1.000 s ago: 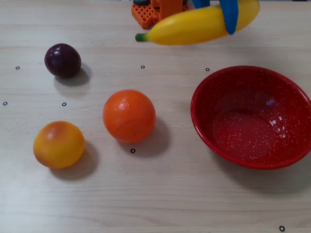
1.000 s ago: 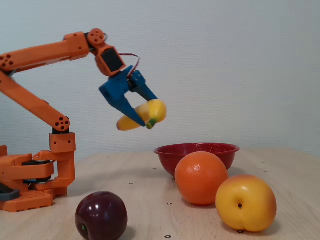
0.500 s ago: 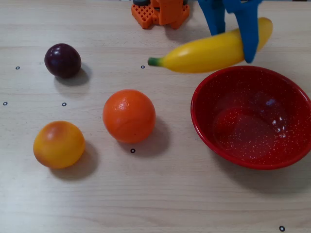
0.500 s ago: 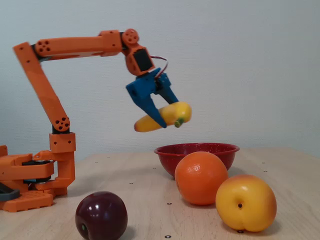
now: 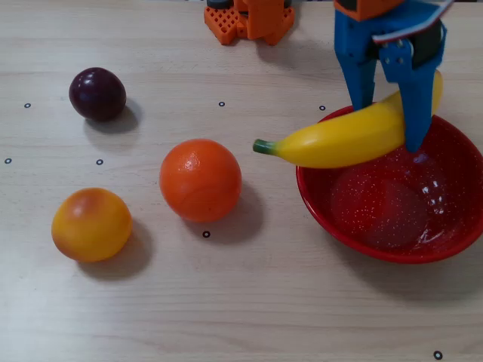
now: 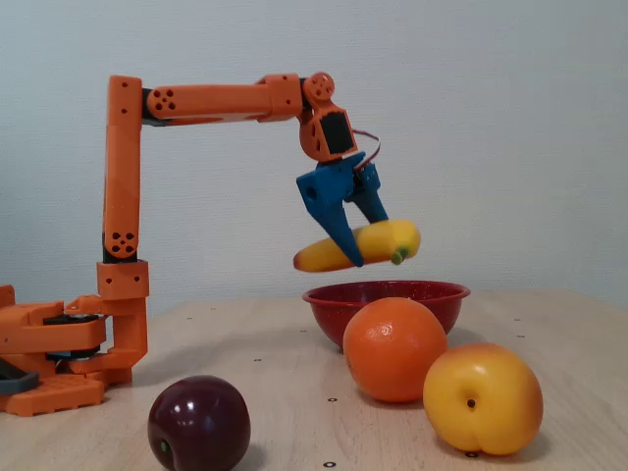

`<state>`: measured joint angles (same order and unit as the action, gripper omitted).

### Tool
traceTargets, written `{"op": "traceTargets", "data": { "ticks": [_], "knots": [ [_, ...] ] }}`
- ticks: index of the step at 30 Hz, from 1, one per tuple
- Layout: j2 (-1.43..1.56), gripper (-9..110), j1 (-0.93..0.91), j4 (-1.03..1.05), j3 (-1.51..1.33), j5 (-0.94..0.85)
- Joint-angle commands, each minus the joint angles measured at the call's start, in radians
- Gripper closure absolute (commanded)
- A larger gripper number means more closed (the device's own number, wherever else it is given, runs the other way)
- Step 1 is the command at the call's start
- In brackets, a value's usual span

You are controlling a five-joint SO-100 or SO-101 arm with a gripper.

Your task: Put banana in the red bowl.

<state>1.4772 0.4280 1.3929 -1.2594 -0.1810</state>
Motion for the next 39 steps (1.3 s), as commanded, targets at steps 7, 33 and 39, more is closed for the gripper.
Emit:
{"op": "traceTargets", "data": {
  "ticks": [7,33,39],
  "knots": [
    [-0.058,102,0.046,0.149,0.239,-0.044],
    [-0.224,74,0.043,0.08,0.249,-0.087],
    [-0.224,67,0.034,0.058,0.25,-0.089]
  ]
}}
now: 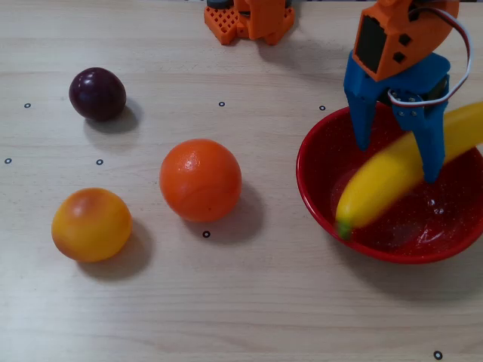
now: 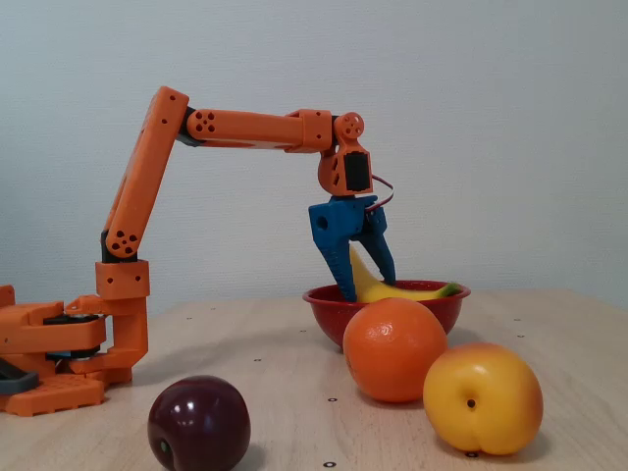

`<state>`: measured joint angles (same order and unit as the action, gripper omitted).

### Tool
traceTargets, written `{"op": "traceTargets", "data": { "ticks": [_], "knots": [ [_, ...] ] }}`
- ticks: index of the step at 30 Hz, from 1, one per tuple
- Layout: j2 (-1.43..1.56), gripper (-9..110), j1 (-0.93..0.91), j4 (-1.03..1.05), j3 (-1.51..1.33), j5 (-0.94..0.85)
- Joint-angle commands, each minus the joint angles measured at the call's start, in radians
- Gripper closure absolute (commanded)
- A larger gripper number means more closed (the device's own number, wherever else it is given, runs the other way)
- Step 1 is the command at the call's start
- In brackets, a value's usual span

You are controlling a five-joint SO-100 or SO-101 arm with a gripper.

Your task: Put banana in the red bowl.

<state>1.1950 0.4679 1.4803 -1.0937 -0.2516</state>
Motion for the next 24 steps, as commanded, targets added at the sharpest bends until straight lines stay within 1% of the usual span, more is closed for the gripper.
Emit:
{"op": "traceTargets", "data": {
  "ticks": [1,8,11,14,17,21,24],
  "knots": [
    [0.061,67,-0.008,-0.035,0.086,-0.018],
    [0.077,67,-0.021,-0.077,0.149,-0.014],
    [0.084,70,-0.031,-0.084,0.183,-0.014],
    [0.097,76,-0.038,-0.086,0.216,-0.017],
    [0.114,85,-0.049,-0.094,0.245,-0.014],
    [0.135,100,-0.061,-0.095,0.27,-0.012],
    [0.155,101,-0.072,-0.083,0.275,-0.012]
  ]
}}
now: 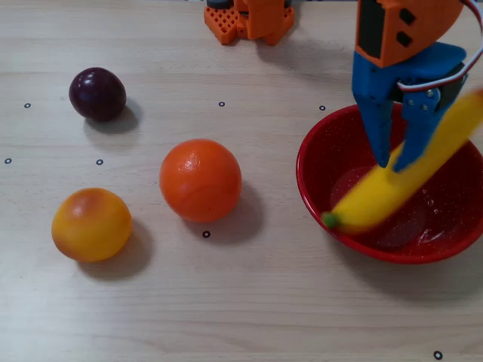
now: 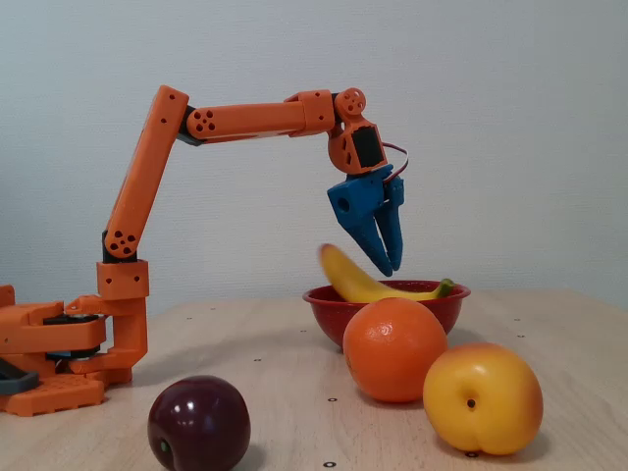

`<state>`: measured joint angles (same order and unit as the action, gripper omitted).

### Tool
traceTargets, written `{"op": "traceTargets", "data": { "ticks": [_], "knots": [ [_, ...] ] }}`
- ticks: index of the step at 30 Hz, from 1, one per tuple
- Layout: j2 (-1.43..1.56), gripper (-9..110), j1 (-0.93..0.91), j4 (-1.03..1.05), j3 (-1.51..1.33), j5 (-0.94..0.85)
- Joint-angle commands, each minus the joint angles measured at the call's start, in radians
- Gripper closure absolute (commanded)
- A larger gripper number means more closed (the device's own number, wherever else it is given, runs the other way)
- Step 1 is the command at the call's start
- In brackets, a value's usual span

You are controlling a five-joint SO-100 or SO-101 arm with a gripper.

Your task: Put banana in the red bowl.

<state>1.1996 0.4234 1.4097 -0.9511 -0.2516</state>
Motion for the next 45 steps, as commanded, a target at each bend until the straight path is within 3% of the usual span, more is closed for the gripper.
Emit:
{"op": "traceTargets", "data": {
  "ticks": [1,17,35,45],
  "knots": [
    [0.156,101,-0.032,-0.009,0.132,-0.012],
    [0.377,102,-0.138,-0.021,-0.021,0.051],
    [1.022,102,-0.219,-0.314,-0.838,0.153],
    [1.381,102,-0.321,-0.371,-1.289,0.213]
  ]
}}
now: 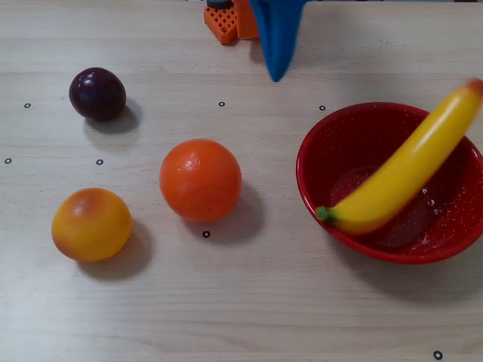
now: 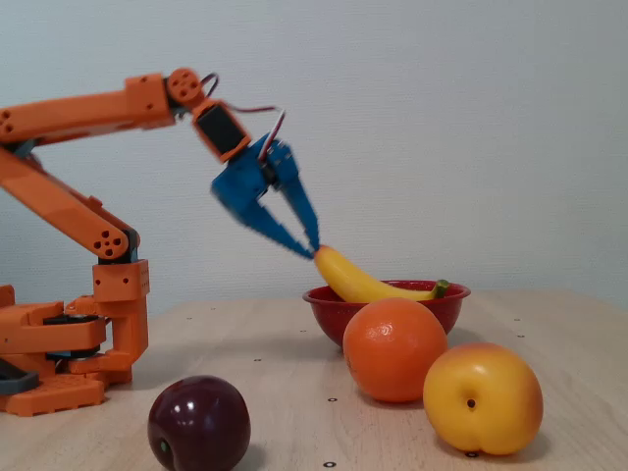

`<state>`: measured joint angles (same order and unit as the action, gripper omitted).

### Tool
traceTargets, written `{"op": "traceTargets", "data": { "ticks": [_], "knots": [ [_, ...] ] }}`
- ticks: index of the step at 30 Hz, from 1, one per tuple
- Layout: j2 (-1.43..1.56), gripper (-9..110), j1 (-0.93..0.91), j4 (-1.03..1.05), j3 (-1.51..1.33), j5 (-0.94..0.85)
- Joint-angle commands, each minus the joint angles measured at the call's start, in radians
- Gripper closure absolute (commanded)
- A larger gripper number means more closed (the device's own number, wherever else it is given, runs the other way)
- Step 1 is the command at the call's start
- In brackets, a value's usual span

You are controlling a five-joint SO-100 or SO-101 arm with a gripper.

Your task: Put banana in the red bowl.

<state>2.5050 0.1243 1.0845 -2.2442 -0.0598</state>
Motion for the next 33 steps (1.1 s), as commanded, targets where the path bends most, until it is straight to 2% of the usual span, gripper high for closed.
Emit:
{"op": "traceTargets", "data": {
  "ticks": [1,13,28,33],
  "knots": [
    [0.11,102,-0.038,-0.058,-0.043,0.026],
    [0.466,102,-0.11,-0.054,-0.43,0.031],
    [0.729,102,-0.11,-0.046,-0.741,0.1],
    [0.787,102,-0.106,0.012,-0.828,0.117]
  ]
}}
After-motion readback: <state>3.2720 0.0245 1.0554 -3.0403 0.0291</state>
